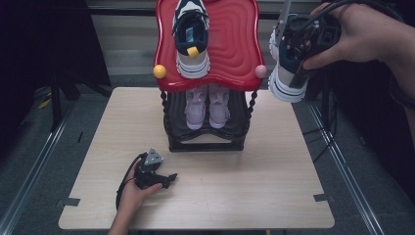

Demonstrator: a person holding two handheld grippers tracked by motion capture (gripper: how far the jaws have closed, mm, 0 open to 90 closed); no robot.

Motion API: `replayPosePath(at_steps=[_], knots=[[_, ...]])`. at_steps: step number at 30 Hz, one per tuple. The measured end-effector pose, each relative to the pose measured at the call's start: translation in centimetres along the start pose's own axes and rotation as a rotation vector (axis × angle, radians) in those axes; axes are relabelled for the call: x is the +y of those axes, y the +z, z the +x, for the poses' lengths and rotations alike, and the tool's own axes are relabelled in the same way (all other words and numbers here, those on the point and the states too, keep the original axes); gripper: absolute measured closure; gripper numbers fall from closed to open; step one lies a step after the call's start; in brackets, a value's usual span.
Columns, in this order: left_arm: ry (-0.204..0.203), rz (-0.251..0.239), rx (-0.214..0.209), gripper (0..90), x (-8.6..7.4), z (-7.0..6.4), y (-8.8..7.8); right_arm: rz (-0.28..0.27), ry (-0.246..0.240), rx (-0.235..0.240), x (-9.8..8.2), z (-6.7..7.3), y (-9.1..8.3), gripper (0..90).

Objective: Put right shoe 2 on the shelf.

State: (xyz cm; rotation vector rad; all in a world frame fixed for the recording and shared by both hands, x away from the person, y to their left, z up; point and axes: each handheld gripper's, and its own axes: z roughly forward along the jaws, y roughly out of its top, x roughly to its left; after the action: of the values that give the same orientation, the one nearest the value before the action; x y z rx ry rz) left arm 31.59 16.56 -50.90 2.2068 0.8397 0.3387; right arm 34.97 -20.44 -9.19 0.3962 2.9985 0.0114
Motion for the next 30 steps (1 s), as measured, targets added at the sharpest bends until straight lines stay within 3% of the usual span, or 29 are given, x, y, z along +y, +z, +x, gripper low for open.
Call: replayPosePath(at_steps=[12,30], knots=[[0.0,0.0,0.0,14.7,0.0,0.0,0.0,-0.006,-0.042,-0.044,2.8,-0.2,-1.7,73.5],[0.003,0.0,-0.001,14.7,0.0,0.0,0.0,-0.036,-0.078,-0.104,6.9,-1.2,-1.6,73.2]])
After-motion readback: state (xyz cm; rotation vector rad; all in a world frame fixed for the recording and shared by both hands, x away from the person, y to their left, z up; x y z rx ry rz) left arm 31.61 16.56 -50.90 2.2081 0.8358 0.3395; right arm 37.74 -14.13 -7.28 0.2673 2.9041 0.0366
